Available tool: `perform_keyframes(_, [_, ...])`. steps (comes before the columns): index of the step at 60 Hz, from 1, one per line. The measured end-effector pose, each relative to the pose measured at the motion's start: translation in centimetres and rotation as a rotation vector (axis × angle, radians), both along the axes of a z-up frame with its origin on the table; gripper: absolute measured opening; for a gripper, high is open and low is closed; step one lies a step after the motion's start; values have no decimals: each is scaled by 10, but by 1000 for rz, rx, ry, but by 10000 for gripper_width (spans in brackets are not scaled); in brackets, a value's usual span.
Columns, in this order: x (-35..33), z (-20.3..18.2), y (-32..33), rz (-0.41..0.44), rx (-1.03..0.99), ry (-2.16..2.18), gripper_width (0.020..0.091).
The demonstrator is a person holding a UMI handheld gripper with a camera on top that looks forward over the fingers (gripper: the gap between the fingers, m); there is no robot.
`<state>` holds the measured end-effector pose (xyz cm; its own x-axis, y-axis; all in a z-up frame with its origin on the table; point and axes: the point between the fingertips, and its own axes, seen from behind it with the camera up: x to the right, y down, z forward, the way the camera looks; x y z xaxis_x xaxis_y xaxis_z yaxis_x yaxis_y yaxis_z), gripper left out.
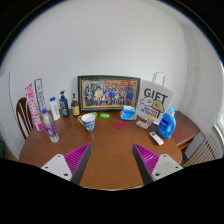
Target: Pour water
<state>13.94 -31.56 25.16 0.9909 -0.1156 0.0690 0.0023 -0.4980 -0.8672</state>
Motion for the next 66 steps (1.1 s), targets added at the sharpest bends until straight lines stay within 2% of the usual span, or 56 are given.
perform_keyframes(13, [-56,-20,14,59,-24,14,853])
perform_keyframes(26, [-175,-52,46,213,-30,45,853])
perform_keyframes(37, [-273,-87,105,282,45,37,856])
perform_keyframes(46, [-328,-116,172,273,110,79,856])
perform_keyframes(55, [-347,-145,230,234,153,81,846])
perform_keyframes(61, [-349,-161,258,203,169,87,783])
perform_keyframes(66, [-346,-169,274,187,184,48,691])
